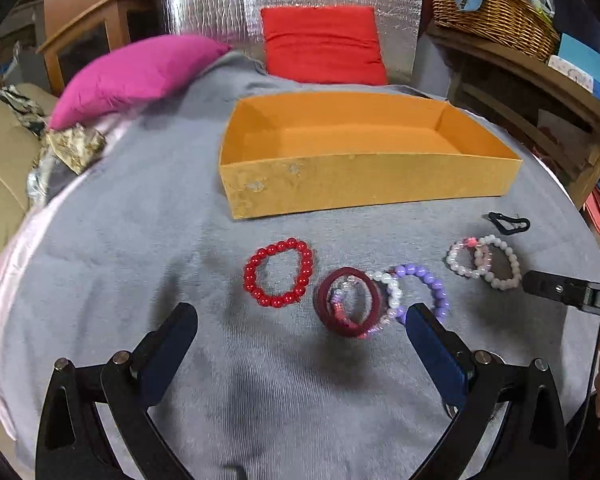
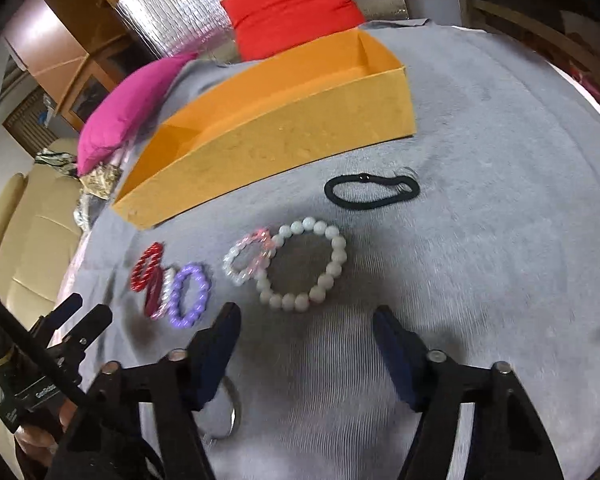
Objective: Organize jewelry
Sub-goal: 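Grasp the maroon bangle with the left tool while the right tool grasps the white pearl bracelet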
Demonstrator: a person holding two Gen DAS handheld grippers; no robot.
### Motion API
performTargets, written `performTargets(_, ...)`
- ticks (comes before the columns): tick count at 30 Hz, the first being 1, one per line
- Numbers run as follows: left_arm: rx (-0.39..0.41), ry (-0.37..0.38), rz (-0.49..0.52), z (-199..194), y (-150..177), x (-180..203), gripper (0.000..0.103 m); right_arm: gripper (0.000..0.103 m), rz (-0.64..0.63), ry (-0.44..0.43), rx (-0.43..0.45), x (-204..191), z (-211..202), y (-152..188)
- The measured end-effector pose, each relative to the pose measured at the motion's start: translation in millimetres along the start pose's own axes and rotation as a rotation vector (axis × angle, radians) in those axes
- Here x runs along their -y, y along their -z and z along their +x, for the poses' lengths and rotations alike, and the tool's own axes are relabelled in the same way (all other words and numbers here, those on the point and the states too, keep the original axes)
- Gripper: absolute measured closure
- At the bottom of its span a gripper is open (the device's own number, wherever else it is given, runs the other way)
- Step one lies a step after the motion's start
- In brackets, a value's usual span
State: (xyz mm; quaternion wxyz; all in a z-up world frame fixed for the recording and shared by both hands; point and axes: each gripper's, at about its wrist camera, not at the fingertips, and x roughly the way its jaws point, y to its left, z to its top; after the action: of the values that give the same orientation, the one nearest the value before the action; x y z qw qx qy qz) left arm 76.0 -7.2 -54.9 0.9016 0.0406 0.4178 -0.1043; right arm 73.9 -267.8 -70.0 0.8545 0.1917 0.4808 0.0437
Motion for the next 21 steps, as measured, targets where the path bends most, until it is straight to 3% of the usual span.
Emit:
performTargets(3, -0.028, 0.031, -0.023, 8.2, 0.7, -5.7, 0.007, 0.052, 0.011, 0.055, -0.013, -1.3, 15.8, -10.6)
performTargets(5, -0.038, 0.042, -0.02, 11.1, 0.0, -5.9, 0.016, 0.058, 0.002, 0.091, -0.005, -3.9, 20.7, -16.2)
performTargets(7, -0.061, 0.063, -0.004, 16.6, 0.3, -2.7, 0.035, 0.07, -0.022, 0.146, -0.001, -8.2, 25.4, -18.6)
performTargets(10, -0.098, 0.107, -0.009, 25.1, 0.9, 0.9, 0.044, 0.084, -0.057, 0.207, 0.009, -14.9, 29.5, -19.3)
performTargets(15, -0.105, 0.139, 0.004, 28.8, -1.7, 8.9, 0.05, 0.093, -0.125, 0.255, 0.029, -24.5, 32.2, -15.8)
performTargets(21, -0.089, 0.196, 0.004, 25.3, -4.9, 21.1, 0.05, 0.093, -0.114, 0.245, 0.075, -20.5, 16.6, -11.1)
